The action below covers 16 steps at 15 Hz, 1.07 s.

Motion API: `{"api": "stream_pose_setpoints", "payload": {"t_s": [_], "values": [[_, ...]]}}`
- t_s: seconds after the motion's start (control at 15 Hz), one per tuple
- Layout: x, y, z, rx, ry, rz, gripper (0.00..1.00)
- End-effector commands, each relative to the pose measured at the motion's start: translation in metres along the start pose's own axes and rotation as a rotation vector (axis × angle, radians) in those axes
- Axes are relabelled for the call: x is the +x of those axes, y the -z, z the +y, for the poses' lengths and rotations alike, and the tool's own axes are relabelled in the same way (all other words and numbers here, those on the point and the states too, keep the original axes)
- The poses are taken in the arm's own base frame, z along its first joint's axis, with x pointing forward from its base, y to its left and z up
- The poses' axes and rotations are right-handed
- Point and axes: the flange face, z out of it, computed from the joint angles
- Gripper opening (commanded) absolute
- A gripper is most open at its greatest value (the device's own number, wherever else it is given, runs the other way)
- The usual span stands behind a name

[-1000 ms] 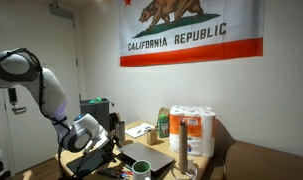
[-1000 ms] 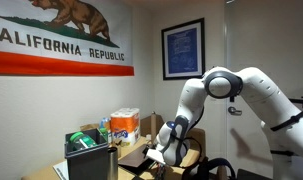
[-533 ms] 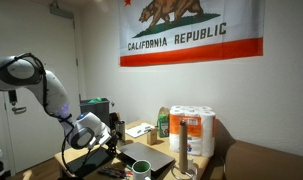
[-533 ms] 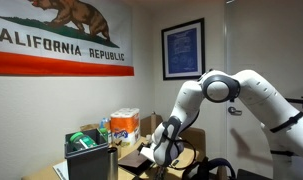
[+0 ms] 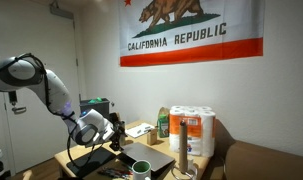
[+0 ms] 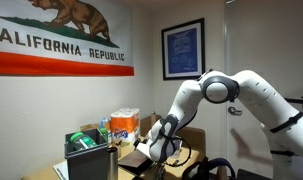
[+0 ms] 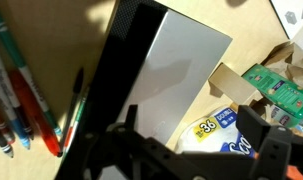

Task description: Flip open the laptop

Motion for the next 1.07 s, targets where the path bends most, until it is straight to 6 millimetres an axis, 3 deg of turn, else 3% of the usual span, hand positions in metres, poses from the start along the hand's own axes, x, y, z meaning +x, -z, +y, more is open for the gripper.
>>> {"api": "stream_pose_setpoints", "payload": {"t_s": [0.0, 0.27, 0.47, 0.73, 1.0], "values": [[0.003, 0.000, -0.001, 0.000, -0.007, 0.014, 1.00], [0.000, 0.013, 0.011, -0.032, 0.014, 0.013, 1.00], [-0.007, 0.011, 0.026, -0.052, 0.018, 0.014, 1.00], [-0.017, -0.001, 0.043, -0.067, 0.021, 0.010, 1.00], [-0.027, -0.024, 0.046, -0.084, -0.008, -0.016, 1.00]]}}
